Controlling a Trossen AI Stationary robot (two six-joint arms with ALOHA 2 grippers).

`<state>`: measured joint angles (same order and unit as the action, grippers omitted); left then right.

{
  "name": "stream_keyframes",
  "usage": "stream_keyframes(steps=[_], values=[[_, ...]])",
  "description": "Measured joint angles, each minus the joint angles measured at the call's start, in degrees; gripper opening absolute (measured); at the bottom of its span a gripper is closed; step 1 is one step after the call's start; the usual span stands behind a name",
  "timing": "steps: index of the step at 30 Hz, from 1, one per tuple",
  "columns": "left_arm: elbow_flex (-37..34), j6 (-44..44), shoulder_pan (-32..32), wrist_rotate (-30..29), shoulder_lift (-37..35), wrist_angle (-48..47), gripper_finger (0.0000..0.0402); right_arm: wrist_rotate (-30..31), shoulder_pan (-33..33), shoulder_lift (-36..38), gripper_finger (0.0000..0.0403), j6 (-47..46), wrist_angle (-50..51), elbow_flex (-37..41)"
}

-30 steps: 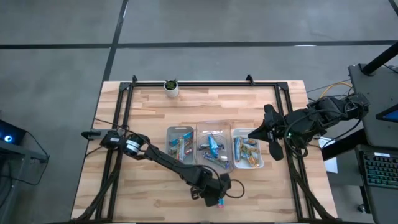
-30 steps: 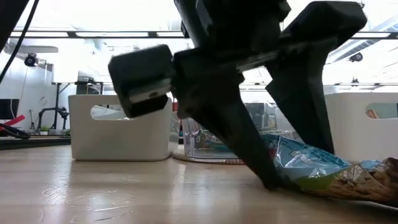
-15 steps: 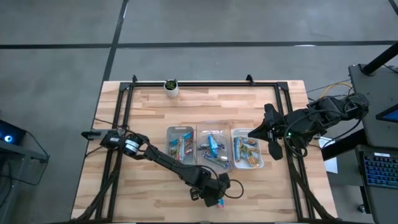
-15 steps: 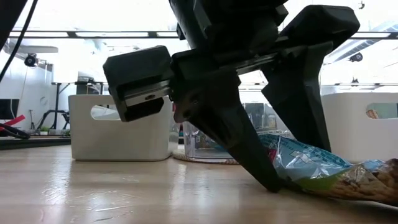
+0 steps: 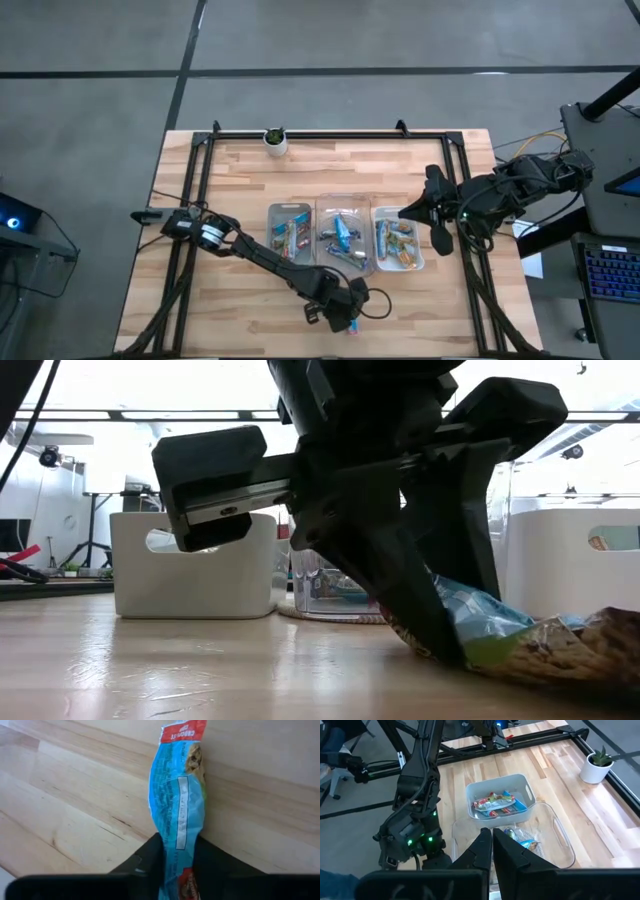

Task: Pick and place Granola Bars by type
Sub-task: Put the red granola bar into the gray bin

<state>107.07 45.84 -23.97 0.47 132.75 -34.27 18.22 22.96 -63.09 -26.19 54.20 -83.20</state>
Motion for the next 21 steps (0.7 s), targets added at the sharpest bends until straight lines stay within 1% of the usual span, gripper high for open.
stream_keyframes(steps=[3,8,14,18,21], values=[[0.0,-0.1,0.0,0.0,0.0,0.0,0.0063,0.0,0.0,0.0,0.0009,0.5,0.0,0.0],[1.5,-1.2,-0.1,-0.1,0.3,-0.3,0.0057,0.0,0.0,0.0,0.0009,0.7,0.0,0.0],[7.4,-4.0,0.0,-1.3,-0.2,-2.1,0.0057,0.0,0.0,0.0,0.0009,0.7,0.0,0.0],[13.5,-5.2,-0.1,-2.6,-0.4,-8.7,0.0057,0.0,0.0,0.0,0.0009,0.7,0.0,0.0],[19.6,-5.5,-0.1,-6.3,-0.4,-16.6,0.0057,0.0,0.0,0.0,0.0009,0.9,0.0,0.0]])
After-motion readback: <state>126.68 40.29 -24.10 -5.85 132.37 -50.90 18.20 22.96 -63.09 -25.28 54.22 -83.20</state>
